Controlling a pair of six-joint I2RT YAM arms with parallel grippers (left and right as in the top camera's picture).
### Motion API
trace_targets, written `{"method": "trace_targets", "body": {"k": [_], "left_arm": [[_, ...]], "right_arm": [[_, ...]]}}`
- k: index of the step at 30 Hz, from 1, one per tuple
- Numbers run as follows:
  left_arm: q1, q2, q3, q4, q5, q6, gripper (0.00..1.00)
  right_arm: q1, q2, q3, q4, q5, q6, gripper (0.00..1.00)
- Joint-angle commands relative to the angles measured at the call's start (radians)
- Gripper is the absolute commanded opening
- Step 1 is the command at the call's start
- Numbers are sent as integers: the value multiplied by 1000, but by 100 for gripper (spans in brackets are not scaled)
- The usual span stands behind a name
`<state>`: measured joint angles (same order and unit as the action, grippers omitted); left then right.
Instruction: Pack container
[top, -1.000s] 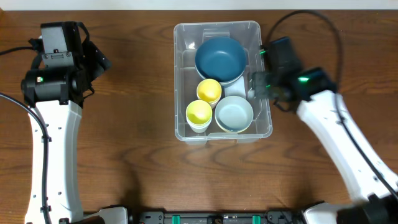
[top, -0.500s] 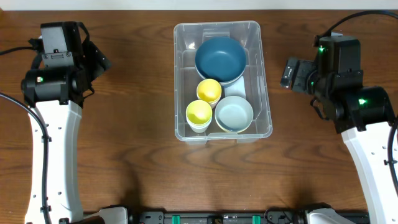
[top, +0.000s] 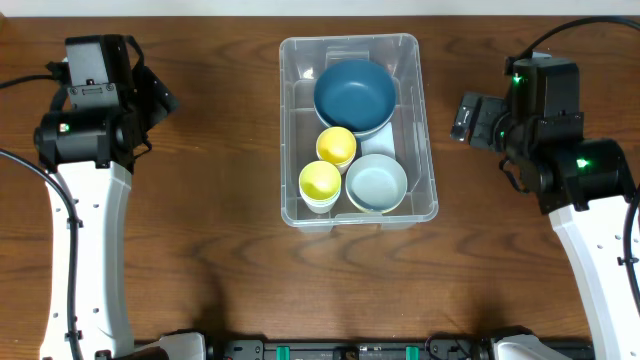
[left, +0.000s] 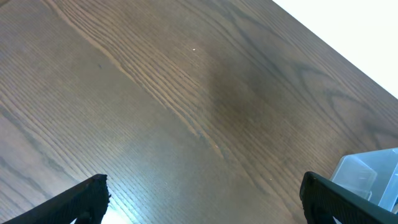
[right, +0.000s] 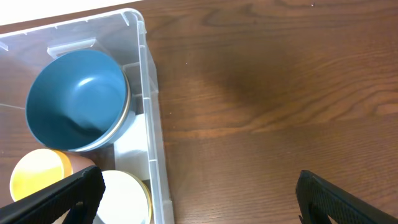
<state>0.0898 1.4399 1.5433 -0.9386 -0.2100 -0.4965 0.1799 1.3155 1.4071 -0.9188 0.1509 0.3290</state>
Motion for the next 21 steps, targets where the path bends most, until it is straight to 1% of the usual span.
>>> {"method": "trace_targets", "body": {"k": [1, 7, 8, 10, 14, 17, 21], "left_arm": [[2, -2, 15, -3, -11, 6, 98], [2, -2, 15, -3, -11, 6, 98], [2, -2, 15, -3, -11, 6, 98], [2, -2, 15, -3, -11, 6, 98], [2, -2, 15, -3, -11, 6, 98], [2, -2, 15, -3, -11, 6, 98], [2, -2, 15, -3, -11, 6, 98]], "right_arm": [[-4, 0, 5, 5, 34, 7, 99], [-2, -4, -1, 17, 56, 3, 99], [-3, -23, -3, 35, 59, 0, 99], [-3, -73, -11, 101, 59, -51, 99], [-2, -231, -50, 257, 59, -164, 99], [-3, -370, -117, 371, 59, -242, 99], [-5, -603, -293, 560, 59, -297, 99]]}}
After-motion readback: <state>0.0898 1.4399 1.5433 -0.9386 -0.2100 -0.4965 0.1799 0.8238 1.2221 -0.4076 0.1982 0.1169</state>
